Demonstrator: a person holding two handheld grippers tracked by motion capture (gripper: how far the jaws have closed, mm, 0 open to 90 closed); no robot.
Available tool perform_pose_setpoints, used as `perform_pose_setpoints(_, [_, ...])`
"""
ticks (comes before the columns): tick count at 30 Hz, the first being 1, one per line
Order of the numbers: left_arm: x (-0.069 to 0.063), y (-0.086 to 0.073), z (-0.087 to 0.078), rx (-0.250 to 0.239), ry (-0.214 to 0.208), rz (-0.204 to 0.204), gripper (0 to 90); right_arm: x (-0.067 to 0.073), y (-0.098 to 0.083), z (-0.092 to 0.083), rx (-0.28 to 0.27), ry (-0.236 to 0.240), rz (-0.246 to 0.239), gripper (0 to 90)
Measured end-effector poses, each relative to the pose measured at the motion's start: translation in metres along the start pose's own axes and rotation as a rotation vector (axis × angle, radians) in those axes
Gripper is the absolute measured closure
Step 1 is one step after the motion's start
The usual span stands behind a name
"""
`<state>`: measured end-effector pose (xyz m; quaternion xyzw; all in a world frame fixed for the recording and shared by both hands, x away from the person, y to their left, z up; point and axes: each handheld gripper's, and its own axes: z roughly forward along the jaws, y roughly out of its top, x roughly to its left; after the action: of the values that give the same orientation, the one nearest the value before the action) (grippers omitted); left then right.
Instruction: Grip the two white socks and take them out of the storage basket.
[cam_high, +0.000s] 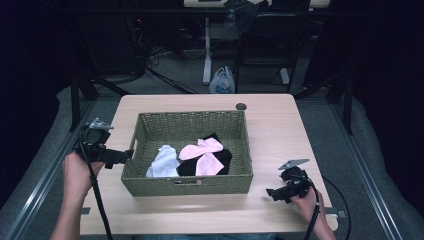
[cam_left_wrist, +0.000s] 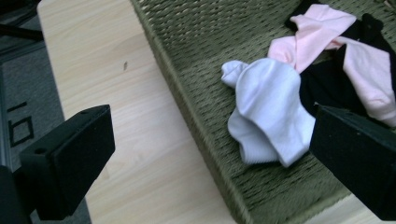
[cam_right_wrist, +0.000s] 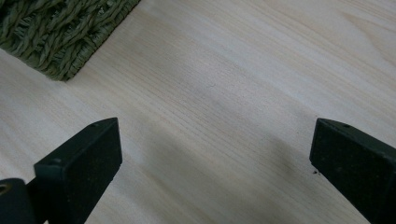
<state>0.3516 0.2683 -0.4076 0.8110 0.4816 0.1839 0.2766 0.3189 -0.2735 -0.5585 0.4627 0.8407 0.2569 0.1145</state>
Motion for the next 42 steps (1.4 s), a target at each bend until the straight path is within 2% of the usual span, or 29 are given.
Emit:
perform_pose_setpoints(4, [-0.003, 0.013, 0.010, 0.018, -0.042, 0.014, 0.1, 0.000, 0.000, 0.001, 0.005, 0.003, 0.002, 2.4])
perform_pose_setpoints(12, [-0.015, 0.036, 0.038, 0.111, -0.089, 0.066, 0.2, -0.001, 0.000, 0.000, 0.009, 0.009, 0.000, 2.3])
perform_pose_setpoints(18, [-0.026, 0.044, 0.062, 0.184, -0.112, 0.108, 0.8, -0.001, 0.000, 0.000, 0.004, 0.006, -0.001, 2.4])
perform_pose_setpoints(20, [-0.029, 0.045, 0.070, 0.212, -0.120, 0.125, 3.0, -0.001, 0.000, 0.000, 0.005, 0.009, -0.002, 2.4])
perform_pose_setpoints(22, [-0.032, 0.046, 0.078, 0.244, -0.123, 0.145, 9.5, -0.001, 0.000, 0.000, 0.007, 0.000, -0.005, 2.4])
perform_pose_setpoints(28, [-0.043, 0.044, 0.099, 0.326, -0.128, 0.177, 15.9, -0.001, 0.000, 0.000, 0.006, 0.010, -0.002, 2.4])
perform_pose_setpoints(32, [-0.048, 0.042, 0.106, 0.340, -0.161, 0.180, 22.2, -0.001, 0.000, 0.000, -0.003, 0.006, 0.001, 2.4])
perform_pose_setpoints(33, [-0.050, 0.041, 0.108, 0.348, -0.151, 0.192, 24.3, -0.001, -0.001, 0.002, -0.036, 0.008, 0.020, 2.4])
perform_pose_setpoints(34, [-0.051, 0.041, 0.110, 0.359, -0.143, 0.200, 24.8, -0.001, 0.000, -0.001, -0.006, 0.005, 0.003, 2.4])
perform_pose_setpoints(35, [-0.053, 0.041, 0.112, 0.373, -0.138, 0.207, 25.7, -0.001, 0.000, 0.000, -0.016, 0.009, 0.010, 2.4])
perform_pose_setpoints(38, [-0.056, 0.039, 0.119, 0.404, -0.134, 0.224, 31.1, -0.001, 0.000, -0.001, 0.000, -0.002, -0.004, 2.4])
perform_pose_setpoints(42, [-0.059, 0.037, 0.128, 0.434, -0.144, 0.247, 39.0, -0.001, 0.000, -0.001, -0.008, 0.004, 0.002, 2.3])
